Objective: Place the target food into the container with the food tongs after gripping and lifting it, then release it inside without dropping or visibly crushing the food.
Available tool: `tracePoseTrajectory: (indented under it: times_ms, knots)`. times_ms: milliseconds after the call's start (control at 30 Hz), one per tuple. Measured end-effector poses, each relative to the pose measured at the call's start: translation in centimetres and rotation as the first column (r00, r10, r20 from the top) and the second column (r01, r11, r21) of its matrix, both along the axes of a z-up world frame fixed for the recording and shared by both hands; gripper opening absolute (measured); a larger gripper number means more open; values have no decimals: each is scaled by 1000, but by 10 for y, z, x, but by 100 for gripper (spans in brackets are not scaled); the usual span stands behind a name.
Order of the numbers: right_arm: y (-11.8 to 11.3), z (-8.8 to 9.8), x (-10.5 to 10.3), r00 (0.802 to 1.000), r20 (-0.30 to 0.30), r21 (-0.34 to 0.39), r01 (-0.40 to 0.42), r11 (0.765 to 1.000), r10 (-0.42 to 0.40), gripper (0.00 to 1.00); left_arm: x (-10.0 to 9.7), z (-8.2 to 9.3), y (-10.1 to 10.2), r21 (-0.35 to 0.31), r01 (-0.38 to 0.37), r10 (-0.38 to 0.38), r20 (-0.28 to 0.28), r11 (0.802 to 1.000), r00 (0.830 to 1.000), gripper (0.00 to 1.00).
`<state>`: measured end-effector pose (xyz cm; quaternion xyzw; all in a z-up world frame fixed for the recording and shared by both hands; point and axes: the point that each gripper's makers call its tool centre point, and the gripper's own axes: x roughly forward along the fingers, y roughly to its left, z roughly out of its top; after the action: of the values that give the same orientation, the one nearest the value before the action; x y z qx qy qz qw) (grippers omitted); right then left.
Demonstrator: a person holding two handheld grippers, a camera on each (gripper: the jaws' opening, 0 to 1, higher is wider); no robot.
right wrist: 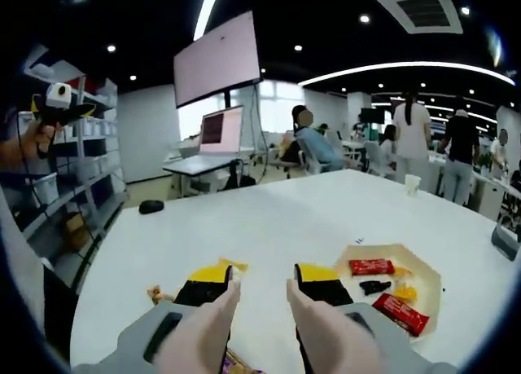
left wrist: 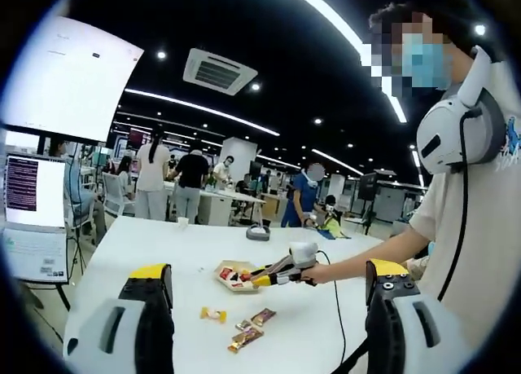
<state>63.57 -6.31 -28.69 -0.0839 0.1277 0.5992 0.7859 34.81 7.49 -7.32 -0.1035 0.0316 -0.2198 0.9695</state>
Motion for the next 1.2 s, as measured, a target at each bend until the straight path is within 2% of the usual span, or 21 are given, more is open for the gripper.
tracePoseTrajectory:
  times_ms: [167,233,400,500,700,800,867,1200]
  knots:
    - [5,-11,-17,997,-16,-20,-73,997,73,30,-1,-5,-1,-8,7,-7,-9,1000,1000,99]
    - [7,-14,-19,996,-51,-22,-80,997,79,29,0,-5,-1,-19,6,-6,-8,1000,1000,99]
    - [13,-16,-29,990,-51,-31,-133,991,131,30,-1,-4,-4,-5,9,-9,-16,1000,1000,99]
    - [19,-24,-42,980,-43,-59,-196,979,194,30,-2,-5,-4,-2,13,-13,-23,1000,1000,99]
    - [31,-43,-60,957,-80,-91,-287,954,280,29,-6,-2,-9,-15,39,-39,-24,999,999,99]
    - [35,-49,-61,949,-129,-73,-300,951,289,29,-7,-3,-12,-16,44,-44,-30,999,999,99]
    - [36,-52,-62,945,-137,-73,-307,949,295,29,-6,-2,-11,-17,36,-37,-27,999,999,99]
    - [51,-63,-73,923,-120,-107,-378,920,365,29,-8,-8,-10,-19,29,-30,-55,999,998,94]
